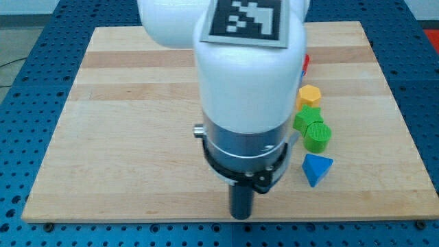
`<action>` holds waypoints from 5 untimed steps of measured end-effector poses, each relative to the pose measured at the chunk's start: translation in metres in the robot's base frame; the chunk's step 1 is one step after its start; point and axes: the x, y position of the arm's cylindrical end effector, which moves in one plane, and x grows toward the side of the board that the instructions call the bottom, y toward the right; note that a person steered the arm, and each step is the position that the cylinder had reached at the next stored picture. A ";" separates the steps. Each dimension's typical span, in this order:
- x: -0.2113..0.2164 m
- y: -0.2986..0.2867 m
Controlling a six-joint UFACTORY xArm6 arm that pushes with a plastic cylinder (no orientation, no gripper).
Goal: Move your arm to the right of the yellow heart
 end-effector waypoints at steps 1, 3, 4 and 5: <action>0.000 0.028; -0.001 0.067; 0.000 0.071; -0.001 0.173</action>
